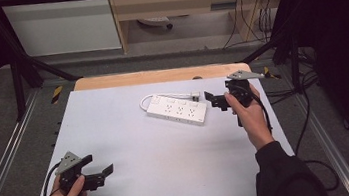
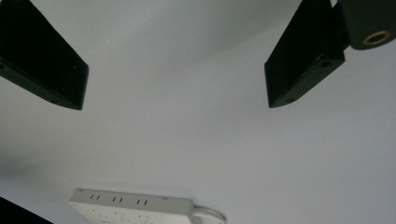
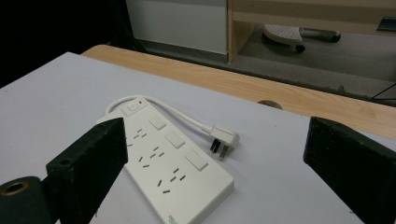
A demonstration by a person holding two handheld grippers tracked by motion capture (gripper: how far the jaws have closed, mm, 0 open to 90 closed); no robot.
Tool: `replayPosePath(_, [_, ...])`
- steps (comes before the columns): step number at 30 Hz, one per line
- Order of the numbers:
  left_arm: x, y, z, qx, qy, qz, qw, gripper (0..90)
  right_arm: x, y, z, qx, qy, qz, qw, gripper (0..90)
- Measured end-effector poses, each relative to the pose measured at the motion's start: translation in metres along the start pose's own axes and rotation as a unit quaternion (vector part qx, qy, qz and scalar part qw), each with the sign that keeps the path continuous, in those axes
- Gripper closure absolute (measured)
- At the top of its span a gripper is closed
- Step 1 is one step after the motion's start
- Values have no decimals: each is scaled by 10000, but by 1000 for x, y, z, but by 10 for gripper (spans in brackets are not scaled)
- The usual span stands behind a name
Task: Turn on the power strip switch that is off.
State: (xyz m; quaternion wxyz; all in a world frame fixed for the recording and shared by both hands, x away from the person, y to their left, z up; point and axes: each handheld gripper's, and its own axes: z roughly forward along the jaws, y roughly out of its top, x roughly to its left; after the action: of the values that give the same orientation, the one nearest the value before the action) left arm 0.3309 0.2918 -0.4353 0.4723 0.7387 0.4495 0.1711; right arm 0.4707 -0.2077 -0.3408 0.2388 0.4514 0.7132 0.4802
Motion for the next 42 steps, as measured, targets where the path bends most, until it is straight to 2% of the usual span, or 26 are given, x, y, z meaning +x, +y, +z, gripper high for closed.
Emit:
replayPosePath(4, [-1,0,0,40,-5,44,10000,63,0,-7,-14,-103,-18,-26,9999,68])
replayPosePath(19, [-2,-2,-5,2,9,10,10000,63,-7,-30,-62,-422,-91,-11,9991,62])
replayPosePath(24, [-2,-3,-7,-14,7,4,10000,63,-9,-43,-74,-415,-129,-29,9991,61])
replayPosePath(33, [-3,-4,-10,-15,-11,11,10000,64,-17,-70,-93,-436,-236,105,9987,57])
replayPosePath(42, [0,-9,-22,-123,20,-52,9999,64,-25,-107,-100,-315,-304,196,9988,51])
